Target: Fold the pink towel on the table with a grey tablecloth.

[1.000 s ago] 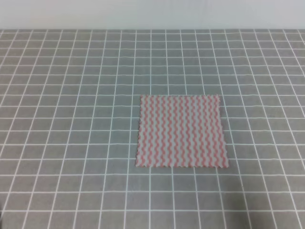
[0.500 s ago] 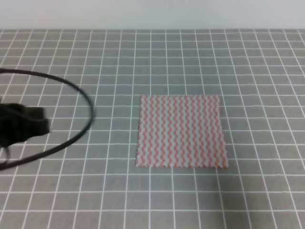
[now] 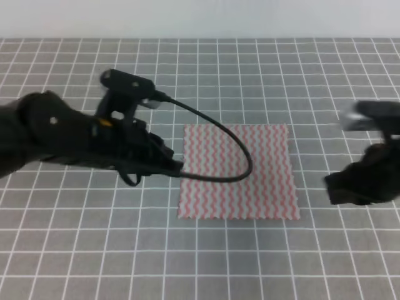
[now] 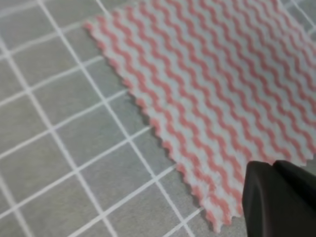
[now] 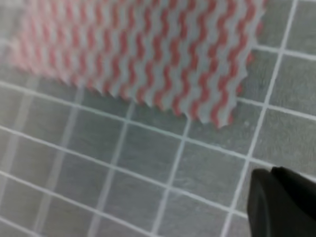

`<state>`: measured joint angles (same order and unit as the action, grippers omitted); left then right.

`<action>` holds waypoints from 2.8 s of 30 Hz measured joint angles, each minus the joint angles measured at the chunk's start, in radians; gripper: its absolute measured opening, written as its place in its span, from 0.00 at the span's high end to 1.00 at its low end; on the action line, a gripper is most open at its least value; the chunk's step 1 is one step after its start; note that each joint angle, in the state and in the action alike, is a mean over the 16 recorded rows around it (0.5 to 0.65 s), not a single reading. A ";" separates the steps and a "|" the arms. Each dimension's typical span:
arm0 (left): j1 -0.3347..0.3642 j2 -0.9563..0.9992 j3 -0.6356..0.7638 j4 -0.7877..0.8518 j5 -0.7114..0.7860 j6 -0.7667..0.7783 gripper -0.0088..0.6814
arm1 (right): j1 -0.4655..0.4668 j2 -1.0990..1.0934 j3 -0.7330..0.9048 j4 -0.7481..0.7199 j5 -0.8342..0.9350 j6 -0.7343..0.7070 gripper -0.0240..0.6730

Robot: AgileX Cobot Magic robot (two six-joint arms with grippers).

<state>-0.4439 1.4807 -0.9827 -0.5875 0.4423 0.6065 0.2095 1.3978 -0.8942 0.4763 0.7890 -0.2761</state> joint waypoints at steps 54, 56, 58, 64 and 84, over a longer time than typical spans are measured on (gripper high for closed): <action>-0.025 0.113 -0.079 0.022 0.031 0.001 0.99 | 0.181 0.424 -0.242 -0.223 -0.049 0.281 0.68; -0.025 0.113 -0.079 0.022 0.031 0.001 0.99 | 0.181 0.429 -0.242 -0.222 -0.049 0.282 0.69; -0.025 0.112 -0.078 0.022 0.030 0.002 0.99 | 0.181 0.433 -0.242 -0.222 -0.049 0.283 0.70; -0.025 0.114 -0.079 0.022 0.031 0.003 0.99 | 0.181 0.438 -0.243 -0.215 -0.054 0.282 0.81; -0.043 0.108 -0.078 0.203 0.121 0.127 0.84 | 0.181 0.397 -0.327 -0.195 -0.023 0.266 0.99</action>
<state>-0.4874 1.5888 -1.0606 -0.3849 0.5636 0.7336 0.3910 1.7947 -1.2214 0.2817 0.7658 -0.0100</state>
